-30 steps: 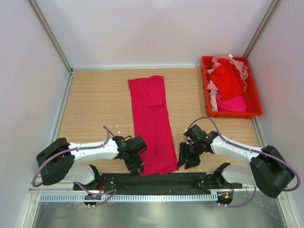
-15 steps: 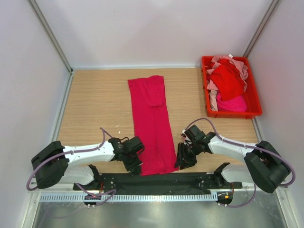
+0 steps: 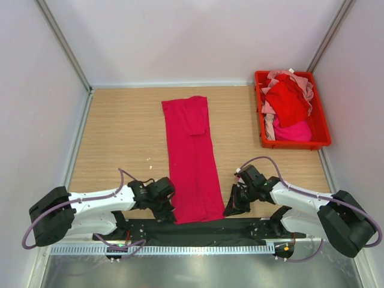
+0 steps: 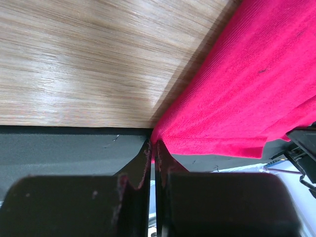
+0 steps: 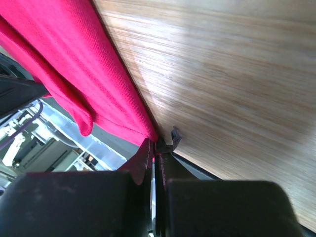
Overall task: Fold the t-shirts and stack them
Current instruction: Fold the tshirt
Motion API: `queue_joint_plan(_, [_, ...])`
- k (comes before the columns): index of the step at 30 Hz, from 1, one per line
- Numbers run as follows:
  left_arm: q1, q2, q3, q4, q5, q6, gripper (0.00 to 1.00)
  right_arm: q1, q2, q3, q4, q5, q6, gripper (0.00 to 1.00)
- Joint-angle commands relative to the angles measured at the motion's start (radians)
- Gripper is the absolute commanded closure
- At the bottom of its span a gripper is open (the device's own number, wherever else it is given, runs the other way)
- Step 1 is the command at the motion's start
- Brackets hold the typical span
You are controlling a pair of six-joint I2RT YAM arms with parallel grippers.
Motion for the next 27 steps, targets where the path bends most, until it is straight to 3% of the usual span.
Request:
queue_joint_plan(1, [-0.007, -0.002, -0.009, 0.015, 0.005, -0.007, 1.0, 0.007, -0.014, -0.026, -0.022, 0.074, 0.033, 0.99])
queue_joint_plan(7, [-0.007, -0.019, 0.063, -0.046, -0.033, 0.058, 1.0, 0.007, -0.089, 0.016, -0.102, 0.085, 0.033, 0.99])
queue_joint_plan(13, [0.009, -0.068, 0.31, -0.315, -0.276, 0.156, 1.0, 0.004, -0.1, 0.2, -0.202, 0.133, 0.01, 0.99])
queue_joint_plan(17, [0.116, -0.066, 0.402, -0.369, -0.297, 0.236, 1.0, -0.012, 0.033, 0.368, -0.263, 0.173, -0.073, 0.99])
queue_joint_plan(20, [0.257, -0.045, 0.425, -0.337, -0.238, 0.328, 1.0, -0.037, 0.153, 0.508, -0.309, 0.194, -0.142, 0.99])
queue_joint_plan(24, [0.456, 0.042, 0.494, -0.295, -0.173, 0.484, 1.0, -0.12, 0.294, 0.696, -0.331, 0.179, -0.207, 0.99])
queue_joint_plan(27, [0.519, 0.163, 0.591, -0.294, -0.127, 0.561, 1.0, -0.155, 0.418, 0.821, -0.341, 0.157, -0.253, 0.99])
